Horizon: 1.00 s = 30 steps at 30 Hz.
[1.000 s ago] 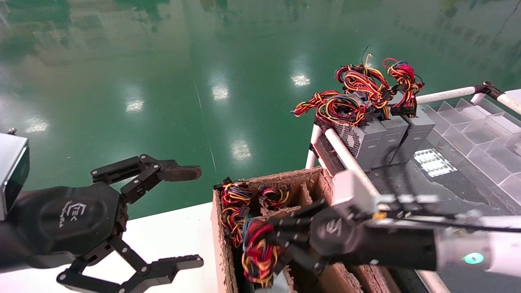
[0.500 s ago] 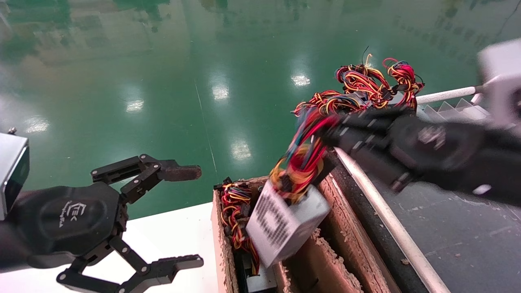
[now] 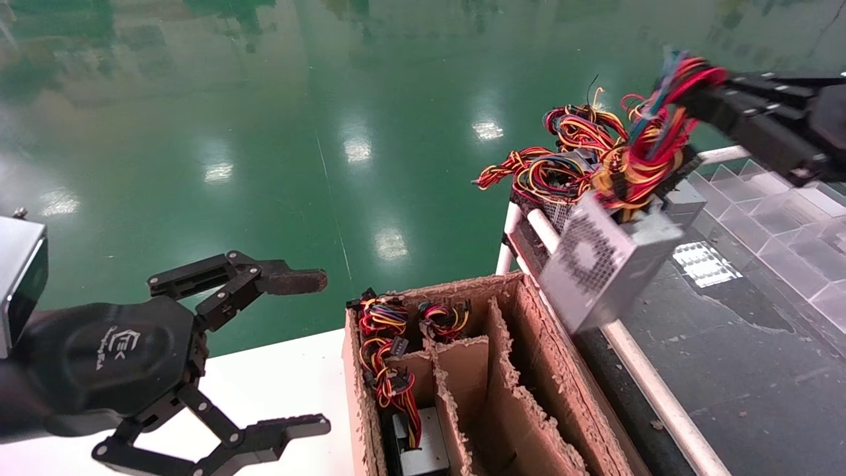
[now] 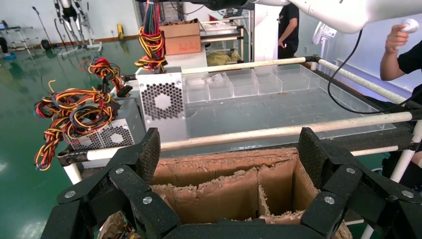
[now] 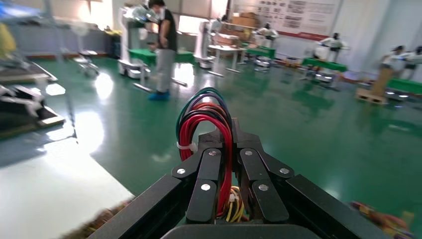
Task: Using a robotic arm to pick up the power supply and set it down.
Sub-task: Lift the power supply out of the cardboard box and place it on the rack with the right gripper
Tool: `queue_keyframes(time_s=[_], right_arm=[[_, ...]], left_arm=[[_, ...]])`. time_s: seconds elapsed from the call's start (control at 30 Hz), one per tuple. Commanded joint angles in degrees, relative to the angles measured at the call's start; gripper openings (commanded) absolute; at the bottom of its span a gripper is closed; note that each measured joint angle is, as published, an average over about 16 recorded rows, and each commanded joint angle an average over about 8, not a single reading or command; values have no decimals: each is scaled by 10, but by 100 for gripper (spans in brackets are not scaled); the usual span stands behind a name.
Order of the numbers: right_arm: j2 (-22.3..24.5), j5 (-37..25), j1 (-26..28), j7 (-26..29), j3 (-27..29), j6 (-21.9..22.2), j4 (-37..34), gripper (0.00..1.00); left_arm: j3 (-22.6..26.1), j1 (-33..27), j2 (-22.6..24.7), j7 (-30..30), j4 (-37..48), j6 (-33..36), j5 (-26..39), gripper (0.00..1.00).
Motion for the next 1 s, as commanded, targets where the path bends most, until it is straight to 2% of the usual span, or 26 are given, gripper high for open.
queue_keyframes(time_s=[0.03,0.53,0.73,1.0], right_arm=[[9,-7,12,-13,2,-6,-28,0],[49,-93,79,-97,-29,-54,-191,0],[32,-118,93,-114,-46,-64,-224,0],[-13,-148,116,-133,-66,-43,-249,0]], left_arm=[[0,0,0,0,0,0,0,100],[1,0,0,0,0,0,0,100],[1,0,0,0,0,0,-1,100],[1,0,0,1,0,0,-1,100]])
